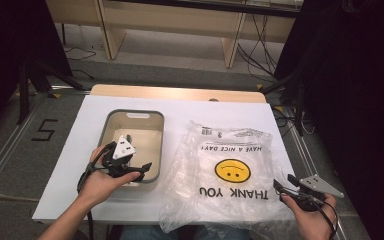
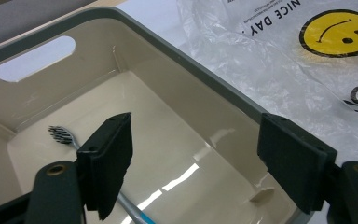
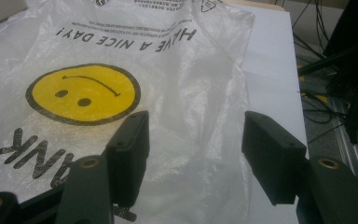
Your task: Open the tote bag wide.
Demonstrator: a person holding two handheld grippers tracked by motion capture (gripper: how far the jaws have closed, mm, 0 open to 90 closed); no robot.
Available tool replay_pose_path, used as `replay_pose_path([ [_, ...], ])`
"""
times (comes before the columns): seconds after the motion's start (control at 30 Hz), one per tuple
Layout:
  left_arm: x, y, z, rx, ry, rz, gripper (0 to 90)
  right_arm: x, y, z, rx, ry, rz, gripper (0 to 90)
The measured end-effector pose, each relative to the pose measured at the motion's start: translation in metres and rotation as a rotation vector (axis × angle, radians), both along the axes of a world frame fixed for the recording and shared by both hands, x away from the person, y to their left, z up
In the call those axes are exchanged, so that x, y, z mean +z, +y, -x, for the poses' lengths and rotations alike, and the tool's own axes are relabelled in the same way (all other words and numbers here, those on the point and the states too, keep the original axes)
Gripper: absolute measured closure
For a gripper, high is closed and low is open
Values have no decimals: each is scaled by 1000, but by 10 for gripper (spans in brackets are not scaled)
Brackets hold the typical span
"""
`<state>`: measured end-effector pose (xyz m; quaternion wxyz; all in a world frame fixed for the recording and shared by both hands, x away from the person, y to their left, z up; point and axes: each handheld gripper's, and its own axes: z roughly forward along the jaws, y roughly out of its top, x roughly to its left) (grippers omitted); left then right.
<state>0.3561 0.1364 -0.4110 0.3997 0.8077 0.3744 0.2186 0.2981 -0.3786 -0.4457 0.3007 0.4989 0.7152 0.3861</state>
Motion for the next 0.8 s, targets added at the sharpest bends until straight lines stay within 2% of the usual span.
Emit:
replay_pose_path([
  [0.43,1,-3,2,-8,-7,-6,266,-3,-4,-2,-23,54,3,397],
  [0.57,5,-5,7,-20,-17,-3,272,0,-10,-3,-52,76,4,386],
  [0.63,9,-8,11,-33,-23,-2,281,1,-13,-3,-64,89,4,383],
  [0.7,17,-17,18,-67,-33,5,289,0,-14,-6,-70,124,0,379],
  [0.77,19,-21,21,-81,-35,7,299,-1,-14,-7,-65,138,2,380],
  [0.8,22,-29,27,-109,-31,3,304,-4,-14,-12,-35,166,10,401],
])
